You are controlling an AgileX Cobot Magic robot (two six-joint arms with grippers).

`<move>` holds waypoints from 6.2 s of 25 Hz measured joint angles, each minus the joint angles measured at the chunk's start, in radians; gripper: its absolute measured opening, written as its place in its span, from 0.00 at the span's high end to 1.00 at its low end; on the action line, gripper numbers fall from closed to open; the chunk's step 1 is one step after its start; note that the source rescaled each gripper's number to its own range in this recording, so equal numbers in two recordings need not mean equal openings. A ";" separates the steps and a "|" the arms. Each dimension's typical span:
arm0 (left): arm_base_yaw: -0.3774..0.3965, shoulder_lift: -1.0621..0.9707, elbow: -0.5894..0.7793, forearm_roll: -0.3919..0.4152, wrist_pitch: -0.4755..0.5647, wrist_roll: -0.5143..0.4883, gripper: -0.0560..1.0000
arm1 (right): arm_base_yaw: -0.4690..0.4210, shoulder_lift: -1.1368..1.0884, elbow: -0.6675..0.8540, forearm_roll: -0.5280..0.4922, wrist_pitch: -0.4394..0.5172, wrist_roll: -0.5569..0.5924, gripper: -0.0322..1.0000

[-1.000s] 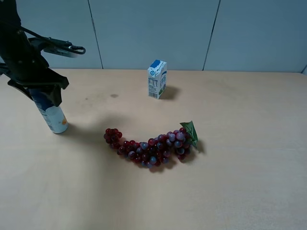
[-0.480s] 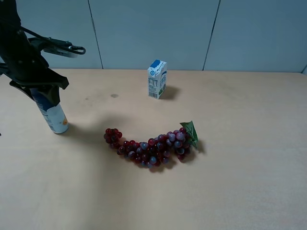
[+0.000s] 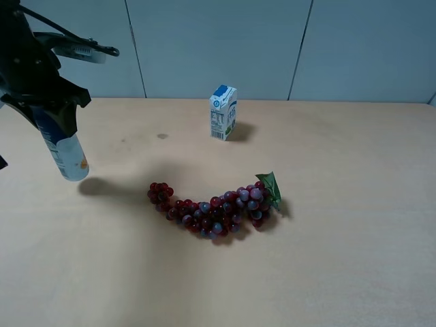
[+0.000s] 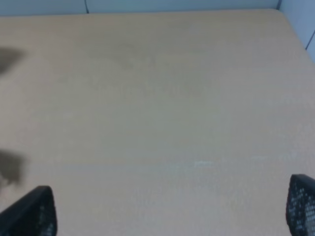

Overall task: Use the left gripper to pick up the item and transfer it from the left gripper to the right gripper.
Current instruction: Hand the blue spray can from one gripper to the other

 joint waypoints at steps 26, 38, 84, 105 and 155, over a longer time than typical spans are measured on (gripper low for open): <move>-0.002 -0.146 -0.005 -0.475 -0.056 0.061 0.95 | 0.000 0.000 0.000 0.000 0.000 0.006 0.00; -0.120 -0.146 0.011 -0.623 -0.172 0.120 0.95 | 0.000 0.000 0.000 0.000 0.000 0.000 0.00; -0.153 -0.146 0.215 -1.081 -0.030 0.472 0.95 | 0.529 0.702 -0.350 0.234 -0.040 -0.372 0.00; -0.153 -0.146 0.215 -1.081 -0.030 0.474 0.95 | 0.900 1.066 -0.350 0.273 -0.449 -0.396 0.00; -0.153 -0.146 0.215 -1.158 -0.032 0.507 0.95 | 0.900 1.373 -0.350 0.276 -0.756 -0.438 0.81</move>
